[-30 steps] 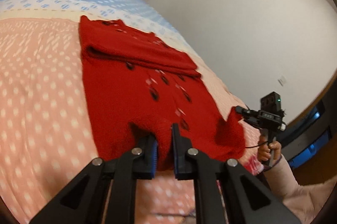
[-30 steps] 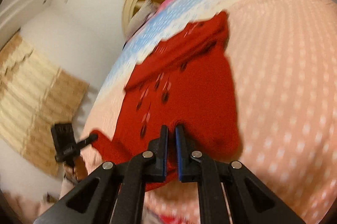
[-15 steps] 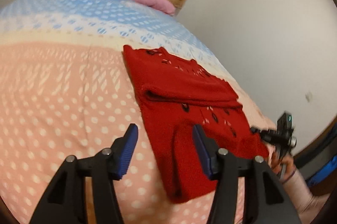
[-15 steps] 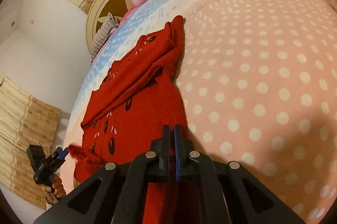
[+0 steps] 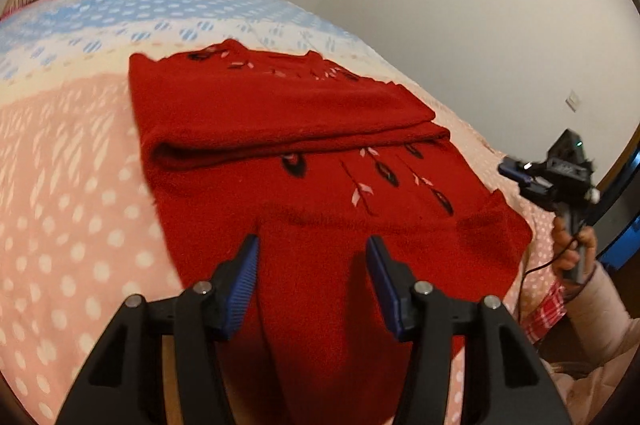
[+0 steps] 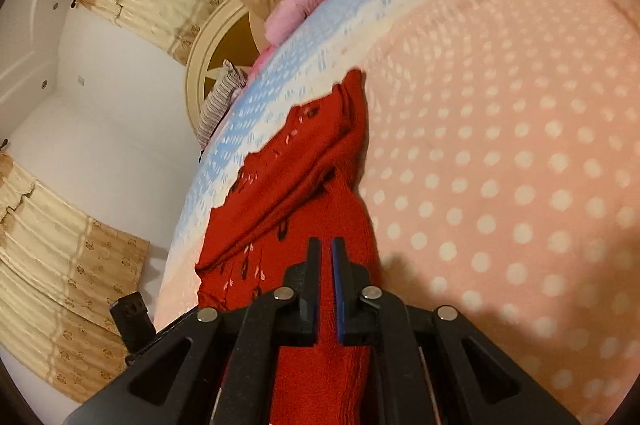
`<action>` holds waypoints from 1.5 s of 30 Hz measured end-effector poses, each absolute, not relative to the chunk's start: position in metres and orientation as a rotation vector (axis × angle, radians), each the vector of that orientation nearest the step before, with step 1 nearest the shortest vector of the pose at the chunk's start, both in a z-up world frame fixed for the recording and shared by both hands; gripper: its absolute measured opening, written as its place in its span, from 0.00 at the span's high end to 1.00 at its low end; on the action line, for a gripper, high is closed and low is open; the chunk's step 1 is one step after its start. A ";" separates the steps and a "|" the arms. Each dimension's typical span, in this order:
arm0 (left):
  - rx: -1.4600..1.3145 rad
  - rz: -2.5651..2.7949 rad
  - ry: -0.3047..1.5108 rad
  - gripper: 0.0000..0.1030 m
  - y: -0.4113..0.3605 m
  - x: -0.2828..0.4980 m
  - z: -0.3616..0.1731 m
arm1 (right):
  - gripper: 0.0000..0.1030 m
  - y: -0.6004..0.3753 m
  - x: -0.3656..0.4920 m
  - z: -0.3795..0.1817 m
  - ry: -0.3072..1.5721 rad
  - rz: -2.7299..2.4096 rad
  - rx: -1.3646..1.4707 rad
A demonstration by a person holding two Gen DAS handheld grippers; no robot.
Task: Fold small clothes
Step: 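Close both grippers on the hem end of the red sweater strip, then lift the hem with both grippers and fold it over toward the collar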
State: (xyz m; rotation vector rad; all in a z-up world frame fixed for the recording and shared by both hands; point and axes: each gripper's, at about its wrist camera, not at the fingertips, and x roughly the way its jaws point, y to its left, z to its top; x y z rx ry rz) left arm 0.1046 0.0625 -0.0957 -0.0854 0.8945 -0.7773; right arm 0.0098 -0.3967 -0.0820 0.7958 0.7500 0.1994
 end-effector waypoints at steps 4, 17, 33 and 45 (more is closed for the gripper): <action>-0.056 -0.763 0.878 0.52 0.056 0.102 -0.097 | 0.29 -0.408 -0.010 -0.065 0.677 0.138 0.768; -0.437 -0.666 0.778 0.93 0.127 0.094 -0.086 | 0.29 -0.398 -0.035 -0.055 0.680 0.044 0.537; -0.375 -0.667 0.863 0.93 0.115 0.093 -0.104 | 0.29 -0.363 0.004 -0.054 0.765 0.170 0.498; -0.420 -0.667 0.881 0.93 0.116 0.098 -0.113 | 0.29 -0.347 0.031 -0.090 0.993 0.360 0.687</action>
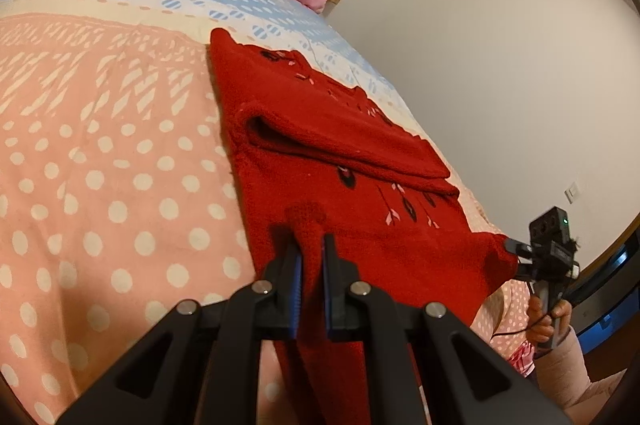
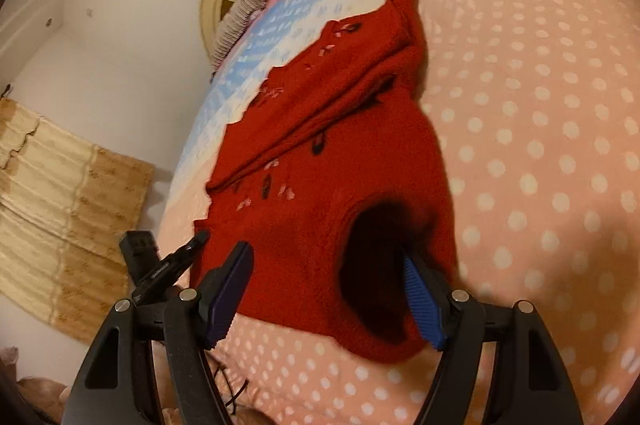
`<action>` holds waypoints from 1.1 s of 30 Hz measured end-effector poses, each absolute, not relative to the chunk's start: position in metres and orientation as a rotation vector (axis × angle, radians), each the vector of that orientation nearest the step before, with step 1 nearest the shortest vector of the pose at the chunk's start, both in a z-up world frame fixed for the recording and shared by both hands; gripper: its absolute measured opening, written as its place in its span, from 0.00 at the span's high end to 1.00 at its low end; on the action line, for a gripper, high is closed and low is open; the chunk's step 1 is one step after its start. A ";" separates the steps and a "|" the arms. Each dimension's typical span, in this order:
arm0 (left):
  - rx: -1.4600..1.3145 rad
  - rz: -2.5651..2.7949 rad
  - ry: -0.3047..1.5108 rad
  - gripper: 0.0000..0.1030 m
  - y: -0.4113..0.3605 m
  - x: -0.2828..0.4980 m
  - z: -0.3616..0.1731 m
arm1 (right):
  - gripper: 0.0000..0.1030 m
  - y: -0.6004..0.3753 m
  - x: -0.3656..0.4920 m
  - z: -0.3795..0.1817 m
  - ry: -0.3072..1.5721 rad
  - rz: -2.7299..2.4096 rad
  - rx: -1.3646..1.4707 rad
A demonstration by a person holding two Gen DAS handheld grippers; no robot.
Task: Fold small clothes
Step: 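Lift the hem with both grippers and fold it over toward the collar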
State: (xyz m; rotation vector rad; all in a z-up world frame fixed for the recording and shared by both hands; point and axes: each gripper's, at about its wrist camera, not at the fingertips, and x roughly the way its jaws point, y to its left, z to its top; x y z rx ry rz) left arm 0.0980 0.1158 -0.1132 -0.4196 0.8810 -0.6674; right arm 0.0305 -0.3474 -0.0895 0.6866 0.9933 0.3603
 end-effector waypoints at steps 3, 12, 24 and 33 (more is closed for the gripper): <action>-0.427 -0.670 0.881 0.93 0.116 0.098 -0.114 | 0.29 -0.350 0.047 -0.096 0.978 0.361 0.717; -0.470 -0.691 0.864 0.93 0.122 0.098 -0.115 | 0.87 -0.334 0.060 -0.064 0.831 0.405 0.547; -0.454 -0.700 0.886 0.81 0.112 0.108 -0.114 | 0.87 -0.335 0.065 -0.094 0.952 0.265 0.373; -0.383 -0.672 0.802 0.90 0.106 0.097 -0.095 | 0.91 -0.318 0.058 -0.072 0.914 0.189 0.227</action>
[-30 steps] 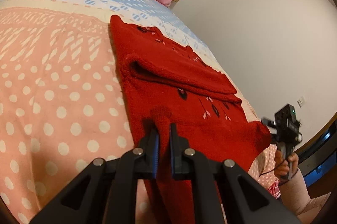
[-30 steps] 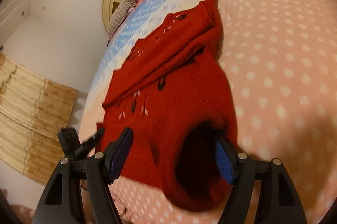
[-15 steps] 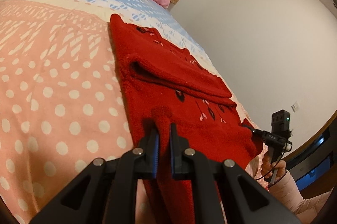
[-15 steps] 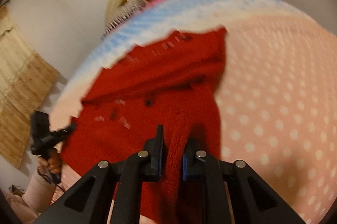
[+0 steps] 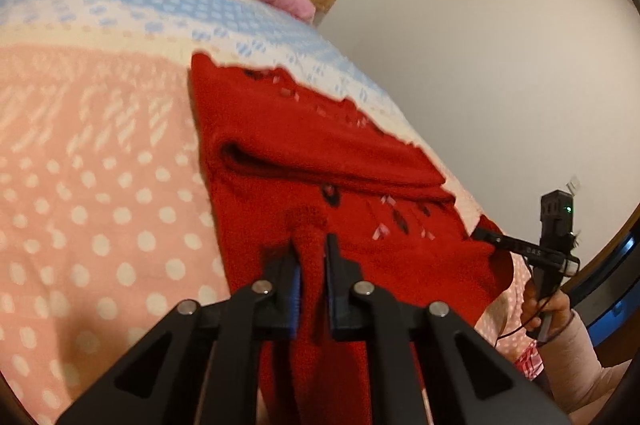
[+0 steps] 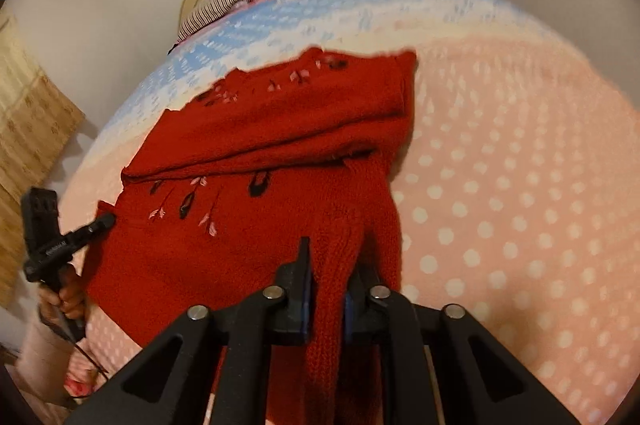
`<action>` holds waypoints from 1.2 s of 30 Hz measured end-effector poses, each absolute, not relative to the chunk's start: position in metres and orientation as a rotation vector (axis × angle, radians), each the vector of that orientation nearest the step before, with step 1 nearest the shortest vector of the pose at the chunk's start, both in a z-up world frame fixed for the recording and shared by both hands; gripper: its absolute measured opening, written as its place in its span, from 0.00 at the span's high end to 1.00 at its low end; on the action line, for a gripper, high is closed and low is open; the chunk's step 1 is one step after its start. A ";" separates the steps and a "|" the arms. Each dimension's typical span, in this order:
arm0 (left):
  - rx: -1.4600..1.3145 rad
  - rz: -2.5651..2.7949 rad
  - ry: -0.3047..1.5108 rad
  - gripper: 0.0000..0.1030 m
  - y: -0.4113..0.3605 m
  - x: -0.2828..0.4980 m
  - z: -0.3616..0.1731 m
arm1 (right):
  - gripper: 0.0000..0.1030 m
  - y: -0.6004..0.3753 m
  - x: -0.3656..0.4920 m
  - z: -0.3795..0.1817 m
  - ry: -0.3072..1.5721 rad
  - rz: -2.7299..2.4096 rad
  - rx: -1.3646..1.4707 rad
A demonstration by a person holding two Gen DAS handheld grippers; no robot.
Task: Fold small clothes
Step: 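Lift the hem with both grippers and fold it over toward the collar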
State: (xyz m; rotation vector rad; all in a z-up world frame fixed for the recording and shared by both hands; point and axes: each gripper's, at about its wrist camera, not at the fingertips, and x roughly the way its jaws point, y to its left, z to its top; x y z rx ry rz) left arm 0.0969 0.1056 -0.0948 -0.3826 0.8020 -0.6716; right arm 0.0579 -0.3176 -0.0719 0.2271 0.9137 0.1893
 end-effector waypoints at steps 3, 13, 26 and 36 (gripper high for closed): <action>-0.394 -0.681 0.748 0.90 0.110 0.093 -0.077 | 0.91 -0.312 0.046 -0.049 0.834 0.182 0.201; -0.405 -0.620 0.678 0.90 0.110 0.115 -0.045 | 0.91 -0.300 0.048 0.002 0.654 0.098 0.106; -0.439 -0.555 0.695 0.91 0.105 0.168 -0.039 | 0.91 -0.287 0.094 0.010 0.622 0.014 -0.008; -0.482 -0.505 0.707 0.93 0.104 0.223 -0.040 | 0.91 -0.288 0.158 0.012 0.598 -0.021 -0.050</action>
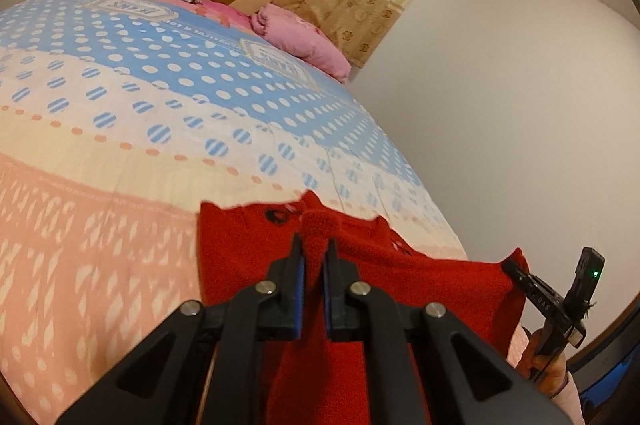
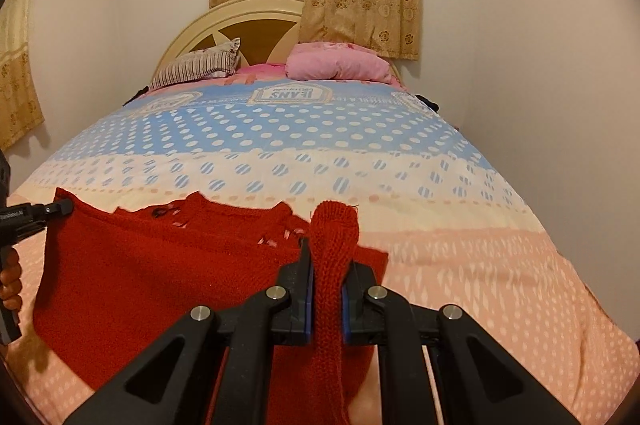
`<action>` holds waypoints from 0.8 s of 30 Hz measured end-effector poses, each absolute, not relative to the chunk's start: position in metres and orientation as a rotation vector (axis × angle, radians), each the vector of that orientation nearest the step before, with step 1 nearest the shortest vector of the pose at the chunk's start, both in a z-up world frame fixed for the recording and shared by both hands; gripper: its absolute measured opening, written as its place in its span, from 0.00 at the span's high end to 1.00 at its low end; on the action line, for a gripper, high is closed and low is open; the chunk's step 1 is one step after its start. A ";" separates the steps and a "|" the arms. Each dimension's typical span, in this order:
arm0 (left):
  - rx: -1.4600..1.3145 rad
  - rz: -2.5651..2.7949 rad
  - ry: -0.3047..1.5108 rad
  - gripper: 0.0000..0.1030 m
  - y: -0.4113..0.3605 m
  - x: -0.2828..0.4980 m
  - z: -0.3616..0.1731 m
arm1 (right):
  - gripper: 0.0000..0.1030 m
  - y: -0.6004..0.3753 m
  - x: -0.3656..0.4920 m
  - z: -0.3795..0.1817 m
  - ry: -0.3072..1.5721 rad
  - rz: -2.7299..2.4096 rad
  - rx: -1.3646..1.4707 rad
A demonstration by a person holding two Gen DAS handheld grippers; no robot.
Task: Fold small clothes
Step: 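Lift the hem with both grippers and fold it over toward the collar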
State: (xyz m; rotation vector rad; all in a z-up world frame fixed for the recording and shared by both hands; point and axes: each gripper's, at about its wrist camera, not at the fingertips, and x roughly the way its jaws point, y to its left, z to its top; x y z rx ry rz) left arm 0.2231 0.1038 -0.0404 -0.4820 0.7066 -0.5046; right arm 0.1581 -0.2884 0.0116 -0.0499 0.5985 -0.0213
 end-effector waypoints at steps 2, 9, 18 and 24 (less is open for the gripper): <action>-0.488 -0.494 0.713 0.93 0.103 0.237 -0.042 | 0.91 -0.288 0.173 0.009 0.599 -0.027 -0.058; -0.464 -0.445 0.726 0.93 0.097 0.282 -0.048 | 0.91 -0.292 0.229 -0.005 0.613 -0.038 -0.046; -0.423 -0.350 0.826 0.93 0.077 0.325 -0.089 | 0.91 -0.298 0.299 -0.060 0.703 -0.067 -0.070; -0.482 -0.302 0.917 0.93 0.079 0.336 -0.113 | 0.91 -0.311 0.315 -0.085 0.811 -0.013 -0.003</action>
